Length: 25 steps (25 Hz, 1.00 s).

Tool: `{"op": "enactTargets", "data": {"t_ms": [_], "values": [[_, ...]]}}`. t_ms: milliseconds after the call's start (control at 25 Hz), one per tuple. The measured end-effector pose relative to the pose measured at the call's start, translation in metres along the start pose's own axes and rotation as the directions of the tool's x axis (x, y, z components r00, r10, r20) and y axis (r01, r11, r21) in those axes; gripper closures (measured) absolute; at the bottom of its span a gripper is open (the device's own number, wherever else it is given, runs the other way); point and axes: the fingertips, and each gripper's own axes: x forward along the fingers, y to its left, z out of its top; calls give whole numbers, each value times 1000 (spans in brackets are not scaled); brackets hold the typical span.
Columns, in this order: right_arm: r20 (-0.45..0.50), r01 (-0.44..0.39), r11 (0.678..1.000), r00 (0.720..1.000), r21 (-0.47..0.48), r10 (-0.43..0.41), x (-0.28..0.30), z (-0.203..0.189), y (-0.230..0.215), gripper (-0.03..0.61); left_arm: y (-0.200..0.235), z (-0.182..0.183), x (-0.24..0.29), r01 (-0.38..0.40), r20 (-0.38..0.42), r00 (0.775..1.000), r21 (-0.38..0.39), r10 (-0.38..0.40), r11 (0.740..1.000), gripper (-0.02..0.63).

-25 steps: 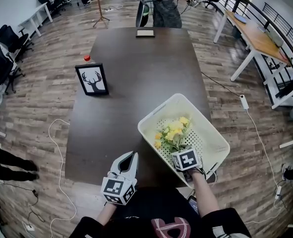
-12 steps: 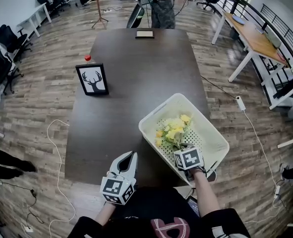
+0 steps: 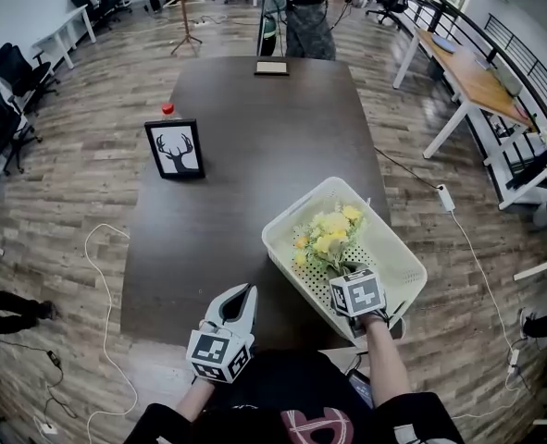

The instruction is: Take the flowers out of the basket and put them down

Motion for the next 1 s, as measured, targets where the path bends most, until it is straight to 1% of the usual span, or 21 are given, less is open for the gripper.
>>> {"op": "enactTargets", "data": {"t_ms": [240, 480, 680, 1000], "values": [[41, -1, 1000, 999, -5, 1, -14, 18, 6, 540, 3, 2, -7, -1, 2, 1000, -6, 1, 1000, 606], [52, -1, 1000, 999, 18, 0, -19, 24, 11, 540, 2, 2, -13, 15, -16, 1000, 17, -14, 1000, 606], [85, 11, 1000, 996, 20, -13, -34, 35, 11, 540, 9, 1, -19, 5, -30, 1000, 14, -5, 1000, 607], [149, 26, 999, 988, 27, -30, -62, 55, 16, 541, 13, -5, -30, 11, -53, 999, 11, -10, 1000, 606]]}}
